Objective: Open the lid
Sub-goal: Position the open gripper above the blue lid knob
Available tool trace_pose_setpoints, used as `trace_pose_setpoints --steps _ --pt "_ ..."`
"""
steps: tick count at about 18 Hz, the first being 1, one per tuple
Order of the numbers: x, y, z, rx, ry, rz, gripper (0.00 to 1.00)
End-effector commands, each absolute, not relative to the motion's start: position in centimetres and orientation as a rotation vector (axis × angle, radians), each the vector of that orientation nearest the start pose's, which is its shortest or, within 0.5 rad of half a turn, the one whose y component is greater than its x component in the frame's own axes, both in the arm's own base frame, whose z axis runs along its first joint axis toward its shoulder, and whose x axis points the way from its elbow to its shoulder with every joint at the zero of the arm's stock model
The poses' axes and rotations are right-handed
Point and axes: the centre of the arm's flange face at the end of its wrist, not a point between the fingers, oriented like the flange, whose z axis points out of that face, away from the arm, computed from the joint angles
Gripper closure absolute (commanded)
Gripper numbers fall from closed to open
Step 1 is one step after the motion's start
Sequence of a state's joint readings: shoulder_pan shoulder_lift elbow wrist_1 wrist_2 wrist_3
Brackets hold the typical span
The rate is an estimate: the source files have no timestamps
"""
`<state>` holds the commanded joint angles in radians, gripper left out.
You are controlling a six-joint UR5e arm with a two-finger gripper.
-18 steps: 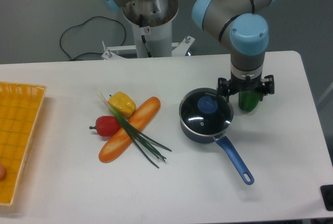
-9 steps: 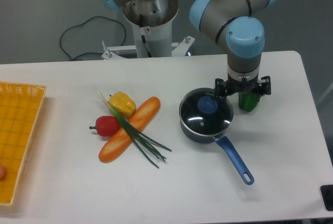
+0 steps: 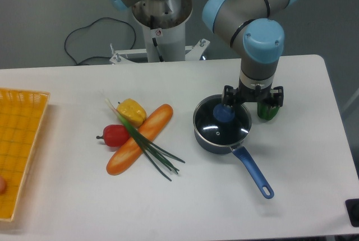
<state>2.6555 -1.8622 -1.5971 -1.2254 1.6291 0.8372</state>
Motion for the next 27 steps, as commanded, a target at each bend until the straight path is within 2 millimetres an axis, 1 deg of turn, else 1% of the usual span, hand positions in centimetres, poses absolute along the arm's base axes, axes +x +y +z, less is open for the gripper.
trace_pose_setpoints --steps 1,2,4,5,6,9,11,12,13,15,17,19,20,22,24,27 --pt "-46.2 39.8 35.4 -3.178 -0.312 0.064 0.0" --pt "-46.0 39.8 35.8 -3.226 -0.224 0.039 0.0" --pt "-45.1 40.5 36.3 -3.301 0.017 0.02 0.0" --pt "-44.9 40.6 36.4 -3.304 0.09 0.004 0.0" --pt "-44.8 40.7 36.3 -3.303 0.116 0.003 0.0" --pt "-44.0 40.9 35.2 -3.275 0.118 -0.043 0.0" --pt "-44.1 41.5 35.6 -3.181 0.089 -0.006 0.0" --pt "-43.8 41.5 35.4 -3.168 0.066 0.008 0.0" --pt "-43.4 41.4 35.8 -3.162 0.008 0.031 0.0" --pt "-43.4 41.1 36.0 -3.186 -0.078 0.058 0.0" --pt "-43.6 40.4 35.6 -3.261 -0.074 0.113 0.0" --pt "-43.2 40.5 35.5 -3.298 -0.049 0.146 0.0" --pt "-43.4 40.4 35.4 -3.29 -0.054 0.139 0.0" --pt "-43.2 40.6 35.0 -3.249 -0.049 0.098 0.0" --pt "-43.3 41.0 34.7 -3.197 -0.018 0.082 0.0" --pt "-43.1 41.2 33.7 -3.195 0.017 0.07 0.0"
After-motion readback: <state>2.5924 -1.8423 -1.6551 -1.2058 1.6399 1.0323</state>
